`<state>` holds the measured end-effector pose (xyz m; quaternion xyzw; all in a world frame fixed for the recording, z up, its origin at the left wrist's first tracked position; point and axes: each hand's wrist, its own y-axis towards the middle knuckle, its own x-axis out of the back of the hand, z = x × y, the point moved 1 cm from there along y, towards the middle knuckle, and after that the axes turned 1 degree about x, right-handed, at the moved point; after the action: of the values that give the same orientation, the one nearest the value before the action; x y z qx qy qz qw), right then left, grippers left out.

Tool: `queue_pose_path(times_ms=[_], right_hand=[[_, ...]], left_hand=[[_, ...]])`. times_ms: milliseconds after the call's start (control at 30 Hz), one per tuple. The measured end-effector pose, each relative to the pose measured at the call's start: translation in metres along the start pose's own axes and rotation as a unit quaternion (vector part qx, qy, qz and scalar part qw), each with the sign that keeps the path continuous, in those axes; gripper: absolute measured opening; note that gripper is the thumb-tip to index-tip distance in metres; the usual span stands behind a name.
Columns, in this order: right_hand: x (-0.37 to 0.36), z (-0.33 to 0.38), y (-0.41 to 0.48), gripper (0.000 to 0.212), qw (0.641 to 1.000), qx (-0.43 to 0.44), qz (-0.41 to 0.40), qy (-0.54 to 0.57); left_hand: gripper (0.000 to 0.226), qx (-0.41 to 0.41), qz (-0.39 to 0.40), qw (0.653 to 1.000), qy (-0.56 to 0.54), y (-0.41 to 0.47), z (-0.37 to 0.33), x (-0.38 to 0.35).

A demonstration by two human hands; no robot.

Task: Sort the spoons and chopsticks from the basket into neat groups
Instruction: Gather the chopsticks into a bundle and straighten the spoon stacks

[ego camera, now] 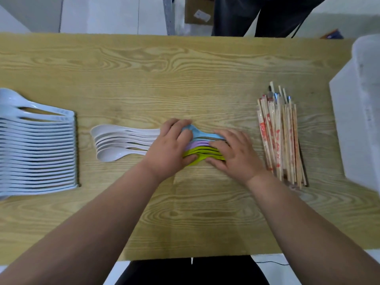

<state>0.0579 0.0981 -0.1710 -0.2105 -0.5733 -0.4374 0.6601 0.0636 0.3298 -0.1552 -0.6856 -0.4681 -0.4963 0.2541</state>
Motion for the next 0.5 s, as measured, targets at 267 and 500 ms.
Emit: queue_pose_path(times_ms=[267, 500], right_hand=[[0.011, -0.003, 0.0, 0.051, 0.997, -0.056, 0.048, 0.038], [0.022, -0.008, 0.014, 0.026, 0.959, -0.202, 0.026, 0.199]], left_hand=[[0.045, -0.025, -0.037, 0.999, -0.005, 0.0, -0.009, -0.008], [0.035, -0.061, -0.083, 0.995, 0.009, -0.006, -0.015, -0.011]])
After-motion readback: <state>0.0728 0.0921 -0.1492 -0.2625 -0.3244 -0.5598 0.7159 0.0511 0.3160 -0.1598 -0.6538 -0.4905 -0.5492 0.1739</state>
